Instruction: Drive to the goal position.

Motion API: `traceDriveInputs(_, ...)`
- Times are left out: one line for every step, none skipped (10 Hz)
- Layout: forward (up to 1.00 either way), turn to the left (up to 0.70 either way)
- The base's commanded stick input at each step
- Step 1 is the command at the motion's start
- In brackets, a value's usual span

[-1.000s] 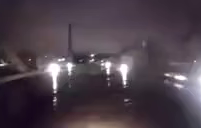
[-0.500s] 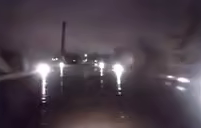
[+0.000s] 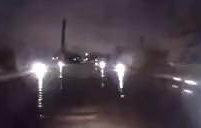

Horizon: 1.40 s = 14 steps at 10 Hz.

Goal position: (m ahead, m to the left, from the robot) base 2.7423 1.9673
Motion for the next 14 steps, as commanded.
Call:
traceDriveInputs(1.00,-0.37)
traceDriveInputs(1.00,-0.37)
traceDriveInputs(1.00,-0.27)
traceDriveInputs(1.00,-0.04)
traceDriveInputs(1.00,0.00)
traceDriveInputs(1.00,0.02)
traceDriveInputs(1.00,0.26)
traceDriveInputs(1.00,0.30)
traceDriveInputs(1.00,0.08)
traceDriveInputs(1.00,0.00)
traceDriveInputs(1.00,0.00)
traceDriveInputs(1.00,0.00)
traceDriveInputs(1.00,0.00)
traceDriveInputs(1.00,0.00)
